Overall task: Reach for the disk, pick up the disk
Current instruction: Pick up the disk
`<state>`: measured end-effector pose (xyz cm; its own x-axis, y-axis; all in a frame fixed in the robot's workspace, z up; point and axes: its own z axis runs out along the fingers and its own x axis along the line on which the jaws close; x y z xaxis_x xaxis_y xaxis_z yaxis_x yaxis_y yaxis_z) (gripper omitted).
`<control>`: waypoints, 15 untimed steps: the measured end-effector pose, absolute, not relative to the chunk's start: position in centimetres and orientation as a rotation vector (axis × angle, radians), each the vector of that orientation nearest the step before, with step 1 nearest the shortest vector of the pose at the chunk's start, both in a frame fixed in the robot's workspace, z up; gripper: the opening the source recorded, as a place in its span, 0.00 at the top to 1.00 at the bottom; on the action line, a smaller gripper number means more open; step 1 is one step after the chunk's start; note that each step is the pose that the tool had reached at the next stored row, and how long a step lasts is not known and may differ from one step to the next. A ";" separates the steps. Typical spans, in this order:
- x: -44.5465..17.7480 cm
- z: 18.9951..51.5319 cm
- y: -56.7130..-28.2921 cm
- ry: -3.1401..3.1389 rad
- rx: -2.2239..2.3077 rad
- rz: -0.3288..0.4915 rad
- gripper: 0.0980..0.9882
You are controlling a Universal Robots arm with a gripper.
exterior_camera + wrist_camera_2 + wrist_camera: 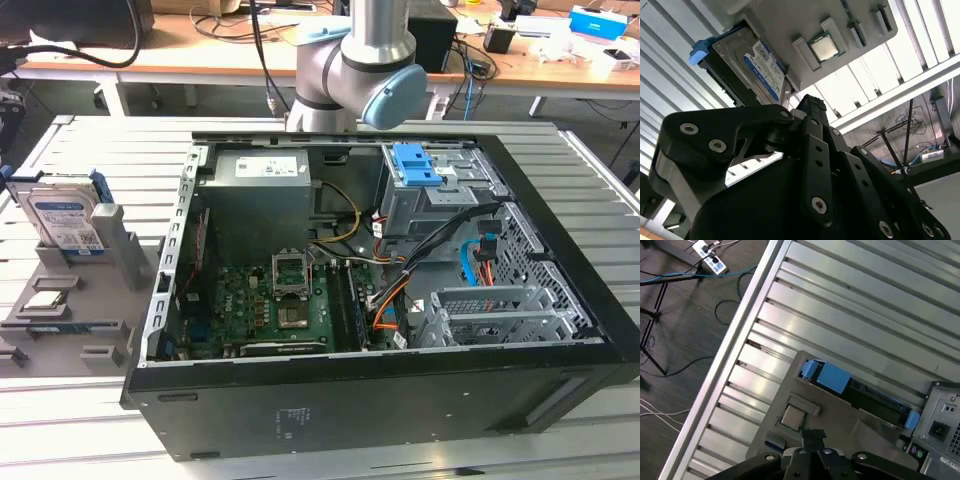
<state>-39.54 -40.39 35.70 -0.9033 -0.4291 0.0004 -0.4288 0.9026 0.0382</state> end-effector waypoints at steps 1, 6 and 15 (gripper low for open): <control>-39.5 35.7 -40.4 -3.047 0.722 -0.058 0.99; -39.5 35.7 -40.4 -3.007 0.868 -0.057 0.99; -39.5 35.7 -40.4 -2.942 1.060 -0.056 0.99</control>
